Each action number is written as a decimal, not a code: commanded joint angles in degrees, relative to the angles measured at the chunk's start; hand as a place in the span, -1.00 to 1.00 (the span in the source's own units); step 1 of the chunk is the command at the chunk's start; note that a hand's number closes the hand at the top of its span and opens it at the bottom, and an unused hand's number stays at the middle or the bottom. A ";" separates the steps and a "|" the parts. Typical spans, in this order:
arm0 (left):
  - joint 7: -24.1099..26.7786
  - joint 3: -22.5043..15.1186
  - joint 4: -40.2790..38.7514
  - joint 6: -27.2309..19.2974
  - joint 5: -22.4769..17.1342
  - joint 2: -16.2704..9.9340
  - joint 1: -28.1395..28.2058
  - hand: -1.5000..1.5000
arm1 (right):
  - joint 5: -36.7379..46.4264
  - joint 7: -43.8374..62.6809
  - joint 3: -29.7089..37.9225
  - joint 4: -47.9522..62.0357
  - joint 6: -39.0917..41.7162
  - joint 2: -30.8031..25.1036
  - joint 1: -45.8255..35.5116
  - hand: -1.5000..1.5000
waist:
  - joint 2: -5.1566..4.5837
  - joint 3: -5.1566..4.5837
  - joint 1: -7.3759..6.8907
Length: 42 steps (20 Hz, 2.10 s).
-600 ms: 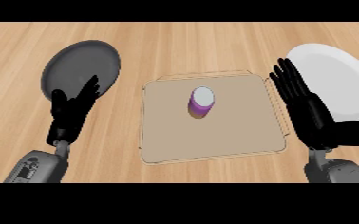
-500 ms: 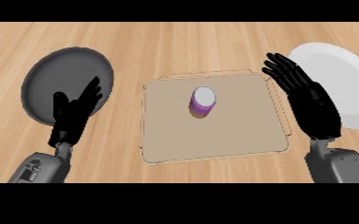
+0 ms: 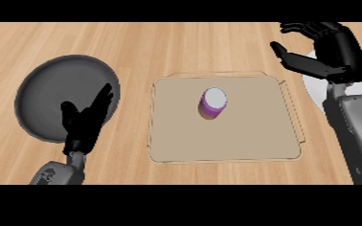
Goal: Pick the can from the tray and place it in the plate
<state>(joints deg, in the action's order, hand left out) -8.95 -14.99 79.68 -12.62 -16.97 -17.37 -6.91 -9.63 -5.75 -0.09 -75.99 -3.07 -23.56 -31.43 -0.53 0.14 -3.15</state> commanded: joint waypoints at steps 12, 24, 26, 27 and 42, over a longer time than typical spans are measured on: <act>-0.47 -0.23 0.70 0.95 -0.17 2.59 7.49 0.00 | 7.28 -5.54 -6.13 13.54 16.88 -6.95 -7.84 -1.00 | 0.64 -0.24 2.75; 0.89 -0.07 2.07 0.81 1.76 3.67 9.53 0.00 | 17.05 11.82 -17.56 4.13 23.34 -5.82 -11.84 -1.00 | 0.69 -0.18 2.85; 0.80 1.84 -0.63 2.72 0.22 3.67 6.72 0.00 | 17.61 14.90 -18.76 0.61 22.31 -2.98 -10.31 -1.00 | 0.63 -0.19 3.35; -3.12 -1.42 3.99 -0.69 2.84 4.93 6.95 0.00 | 20.45 14.42 -20.90 1.17 19.07 -0.26 -8.99 -1.00 | 0.65 -0.14 3.04; -0.53 2.55 0.60 2.86 3.46 5.53 7.56 0.00 | 26.38 22.03 -22.29 -1.34 23.51 5.72 -5.03 -1.00 | 0.45 -0.15 2.82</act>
<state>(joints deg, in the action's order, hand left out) -8.30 -11.70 83.48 -10.30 -13.59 -13.44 -0.42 15.21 17.46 -22.87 -79.97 19.61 -19.26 -36.09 0.48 0.64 -0.22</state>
